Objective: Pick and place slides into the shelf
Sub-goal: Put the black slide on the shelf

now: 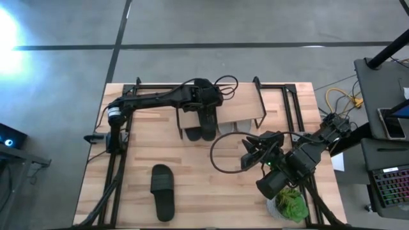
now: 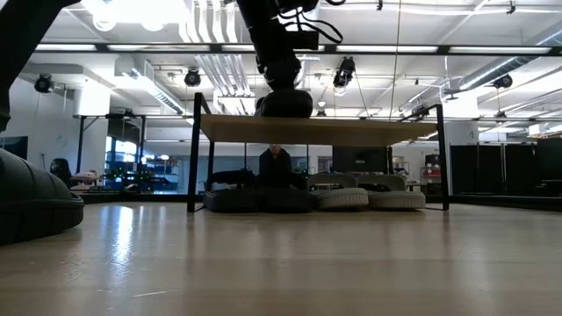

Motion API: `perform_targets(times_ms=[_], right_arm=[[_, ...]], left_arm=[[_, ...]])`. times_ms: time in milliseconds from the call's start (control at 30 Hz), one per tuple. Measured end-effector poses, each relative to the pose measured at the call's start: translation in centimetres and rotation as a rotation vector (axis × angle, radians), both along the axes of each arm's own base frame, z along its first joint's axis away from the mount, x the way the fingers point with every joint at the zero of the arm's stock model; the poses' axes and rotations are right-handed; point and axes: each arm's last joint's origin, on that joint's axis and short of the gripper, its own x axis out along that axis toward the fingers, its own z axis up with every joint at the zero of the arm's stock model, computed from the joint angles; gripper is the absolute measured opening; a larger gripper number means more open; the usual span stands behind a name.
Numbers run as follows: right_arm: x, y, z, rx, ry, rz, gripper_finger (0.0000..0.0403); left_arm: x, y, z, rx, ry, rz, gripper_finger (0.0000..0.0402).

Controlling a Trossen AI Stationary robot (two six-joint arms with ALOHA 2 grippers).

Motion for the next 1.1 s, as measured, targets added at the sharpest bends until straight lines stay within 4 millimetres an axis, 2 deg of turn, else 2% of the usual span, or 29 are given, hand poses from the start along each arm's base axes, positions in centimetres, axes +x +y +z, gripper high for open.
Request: perform_targets(times_ms=[267, 567, 800, 1100], right_arm=[[0.0, 0.0, 0.0, -0.004, 0.004, 0.001, 0.0091], [0.0, 0.0, 0.0, 0.008, 0.002, -0.003, 0.0091], [0.0, 0.0, -0.5, 0.018, 0.021, -0.006, 0.0091], [0.0, 0.1, -1.7, 0.041, 0.049, -0.024, 0.0091]], left_arm=[[-0.6, -0.4, 0.2, -0.114, 0.010, -0.040, 0.0148], [-0.7, 0.2, 0.1, -0.112, 0.003, -0.026, 0.0148], [-0.6, 0.6, 0.3, -0.001, 0.001, 0.010, 0.0148], [-0.6, 0.4, 0.1, -0.095, -0.009, -0.024, 0.0148]])
